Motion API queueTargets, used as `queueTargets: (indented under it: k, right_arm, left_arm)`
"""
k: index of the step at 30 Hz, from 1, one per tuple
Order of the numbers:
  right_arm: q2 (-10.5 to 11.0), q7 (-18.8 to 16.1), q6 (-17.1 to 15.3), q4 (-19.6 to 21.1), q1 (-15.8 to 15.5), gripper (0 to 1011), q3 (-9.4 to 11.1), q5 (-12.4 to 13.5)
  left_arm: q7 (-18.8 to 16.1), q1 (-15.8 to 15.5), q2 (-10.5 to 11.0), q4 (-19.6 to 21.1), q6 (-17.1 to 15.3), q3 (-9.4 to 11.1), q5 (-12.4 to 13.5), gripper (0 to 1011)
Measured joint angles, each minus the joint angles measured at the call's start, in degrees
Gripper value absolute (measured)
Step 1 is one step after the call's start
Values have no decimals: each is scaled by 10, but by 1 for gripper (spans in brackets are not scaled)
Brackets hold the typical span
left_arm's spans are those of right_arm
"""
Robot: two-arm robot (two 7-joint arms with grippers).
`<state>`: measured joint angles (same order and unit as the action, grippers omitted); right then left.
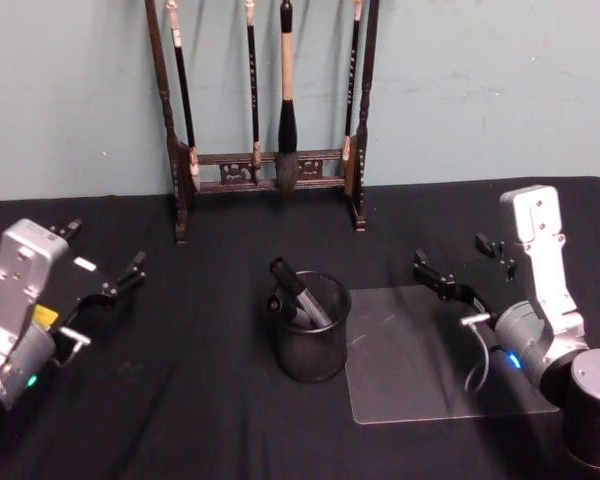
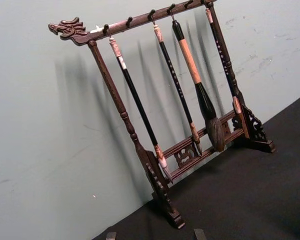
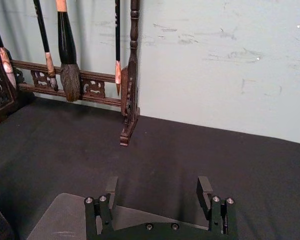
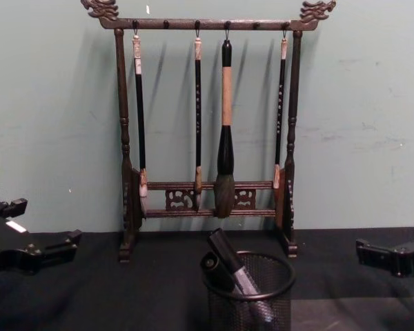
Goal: Pick up the water-based marker from the table and place it into the pen holder.
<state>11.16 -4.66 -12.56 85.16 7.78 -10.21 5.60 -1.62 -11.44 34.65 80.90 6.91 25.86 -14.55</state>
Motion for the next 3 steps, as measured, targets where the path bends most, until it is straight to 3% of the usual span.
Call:
queueTargets:
  k: [3]
  right_arm:
    - [0,0,0,0,0,1000,0,0]
  left_arm:
    - [0,0,0,0,0,0,0,1001]
